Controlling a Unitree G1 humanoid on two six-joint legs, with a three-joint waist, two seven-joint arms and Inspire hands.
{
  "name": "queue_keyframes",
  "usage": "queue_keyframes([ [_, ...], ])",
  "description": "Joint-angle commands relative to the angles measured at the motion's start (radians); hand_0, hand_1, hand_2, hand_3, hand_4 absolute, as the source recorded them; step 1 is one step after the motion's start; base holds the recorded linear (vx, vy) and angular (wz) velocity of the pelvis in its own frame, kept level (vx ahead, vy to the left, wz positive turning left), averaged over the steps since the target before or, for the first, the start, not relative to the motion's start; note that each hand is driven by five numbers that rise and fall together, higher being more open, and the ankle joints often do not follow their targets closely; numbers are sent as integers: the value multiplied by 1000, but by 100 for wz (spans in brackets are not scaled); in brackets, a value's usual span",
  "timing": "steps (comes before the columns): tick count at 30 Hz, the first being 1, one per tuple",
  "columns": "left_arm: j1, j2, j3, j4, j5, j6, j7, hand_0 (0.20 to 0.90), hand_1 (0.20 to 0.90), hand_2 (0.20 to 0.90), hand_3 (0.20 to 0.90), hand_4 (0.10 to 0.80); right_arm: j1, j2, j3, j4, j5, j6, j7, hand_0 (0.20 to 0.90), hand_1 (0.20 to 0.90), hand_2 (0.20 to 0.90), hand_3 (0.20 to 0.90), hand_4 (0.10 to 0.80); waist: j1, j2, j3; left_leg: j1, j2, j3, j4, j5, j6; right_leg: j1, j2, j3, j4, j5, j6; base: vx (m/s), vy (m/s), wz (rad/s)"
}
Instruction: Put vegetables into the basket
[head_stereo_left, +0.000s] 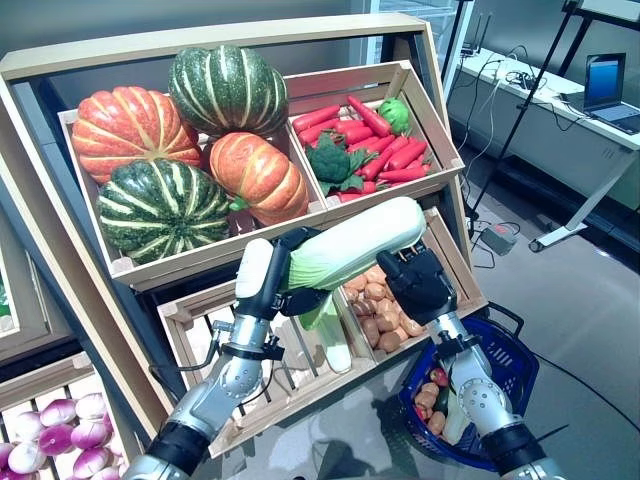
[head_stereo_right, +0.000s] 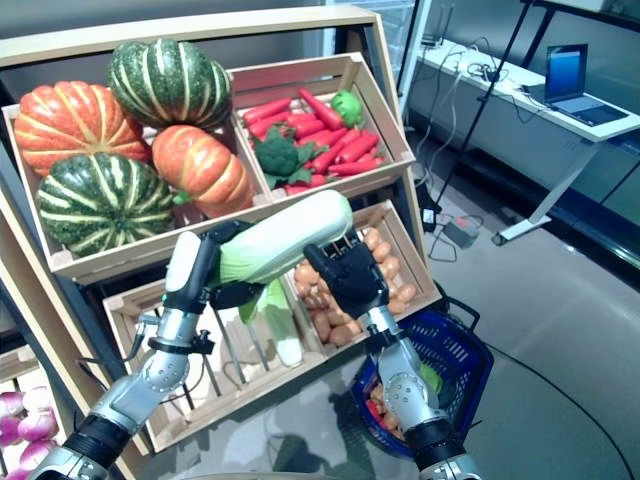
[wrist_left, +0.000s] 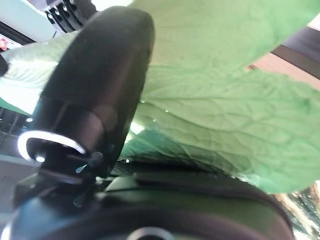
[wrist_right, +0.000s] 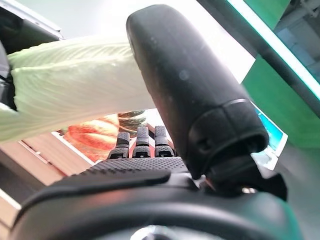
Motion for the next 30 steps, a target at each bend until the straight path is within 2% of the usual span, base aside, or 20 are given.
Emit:
queue_keyframes([
  [1, -144, 53, -175, -58, 174, -178, -3, 300, 300, 300, 300, 400, -236, 65, -81, -127, 104, -156, 18, 900, 900, 900, 900, 800, -5, -2, -58, 8, -47, 42, 1, -121, 22, 19, 11, 6, 1, -62, -48, -4, -4, -5],
  [10, -157, 66, -222, -45, 211, -164, -4, 300, 300, 300, 300, 400, -269, 51, -95, -130, 87, -181, 8, 900, 900, 900, 900, 800, -8, -1, -55, 7, -46, 44, 1, -121, 22, 15, 12, 13, 1, -62, -46, -3, -4, -5],
  [12, -159, 72, -224, -46, 205, -161, -8, 300, 300, 300, 300, 400, -274, 46, -97, -134, 88, -177, 13, 401, 401, 401, 401, 467, -8, 0, -54, 6, -46, 44, 1, -121, 21, 14, 12, 14, 1, -62, -45, -2, -1, -2],
  [13, -159, 75, -226, -45, 202, -160, -8, 300, 300, 300, 300, 400, -276, 43, -97, -136, 91, -173, 18, 300, 300, 300, 300, 400, -8, 0, -54, 6, -46, 45, 1, -121, 21, 14, 12, 14, 1, -62, -45, 0, 0, 0],
  [24, -150, 73, -229, -19, 178, -165, -37, 300, 300, 300, 300, 400, -280, 39, -100, -142, 126, -150, 73, 300, 300, 300, 300, 400, -7, 0, -58, 5, -45, 43, 1, -122, 21, 13, 13, 16, 1, -64, -45, 0, 0, 0],
  [30, -147, 63, -231, -5, 136, -135, -69, 300, 300, 300, 300, 400, -282, 47, -104, -141, 135, -147, 71, 300, 300, 300, 300, 400, -9, 0, -59, 3, -45, 44, 1, -120, 22, 10, 12, 20, 1, -62, -45, 0, 0, 0],
])
